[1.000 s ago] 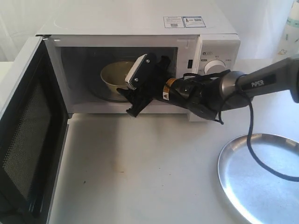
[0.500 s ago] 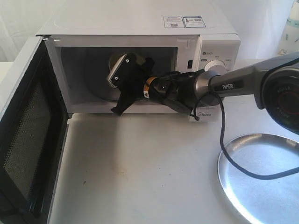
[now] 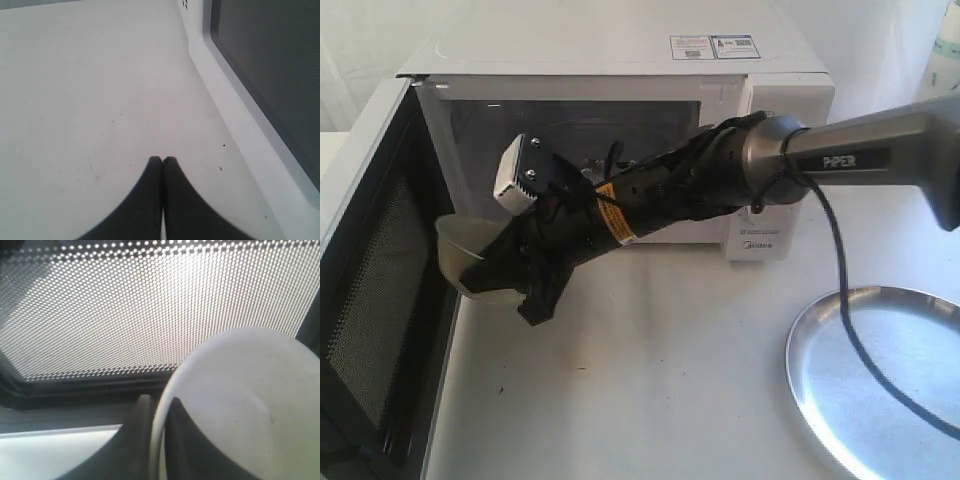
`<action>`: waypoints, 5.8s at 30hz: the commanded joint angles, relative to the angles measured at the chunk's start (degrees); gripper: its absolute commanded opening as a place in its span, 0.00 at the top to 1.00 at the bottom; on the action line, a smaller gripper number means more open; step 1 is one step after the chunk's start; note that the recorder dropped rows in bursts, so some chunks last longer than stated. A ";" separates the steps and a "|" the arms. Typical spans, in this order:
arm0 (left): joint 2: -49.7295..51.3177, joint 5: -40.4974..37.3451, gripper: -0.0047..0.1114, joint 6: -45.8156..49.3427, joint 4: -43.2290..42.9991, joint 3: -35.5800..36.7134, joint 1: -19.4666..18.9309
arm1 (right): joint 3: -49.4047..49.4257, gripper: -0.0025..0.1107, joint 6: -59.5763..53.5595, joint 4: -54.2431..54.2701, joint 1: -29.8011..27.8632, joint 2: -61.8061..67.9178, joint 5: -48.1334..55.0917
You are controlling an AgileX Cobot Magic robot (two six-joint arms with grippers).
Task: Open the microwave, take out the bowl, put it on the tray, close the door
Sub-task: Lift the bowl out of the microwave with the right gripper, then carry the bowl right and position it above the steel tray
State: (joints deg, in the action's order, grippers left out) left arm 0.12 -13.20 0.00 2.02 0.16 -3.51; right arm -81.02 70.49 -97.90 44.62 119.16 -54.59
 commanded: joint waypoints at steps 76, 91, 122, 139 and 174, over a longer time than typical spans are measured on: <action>-0.12 -0.14 0.96 0.00 0.54 -0.16 0.36 | 40.35 0.98 18.23 -2.04 -0.57 -11.56 76.03; -0.12 -0.14 0.96 0.00 0.54 -0.16 0.36 | 40.46 0.98 11.54 3.97 2.12 -21.89 99.65; -0.12 -0.14 0.96 0.00 0.54 -0.16 0.36 | 40.46 0.98 -11.59 35.59 2.12 -21.62 96.99; -0.12 -0.14 0.96 0.00 0.54 -0.16 0.36 | 40.46 0.98 -2.71 14.21 0.16 -31.76 89.28; -0.12 -0.14 0.96 0.00 0.54 -0.16 0.36 | 38.44 0.62 21.19 3.16 -2.99 -20.15 117.11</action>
State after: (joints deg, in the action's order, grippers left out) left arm 0.12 -13.20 0.00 2.02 0.16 -3.51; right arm -44.31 91.18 -96.50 41.34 102.49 56.97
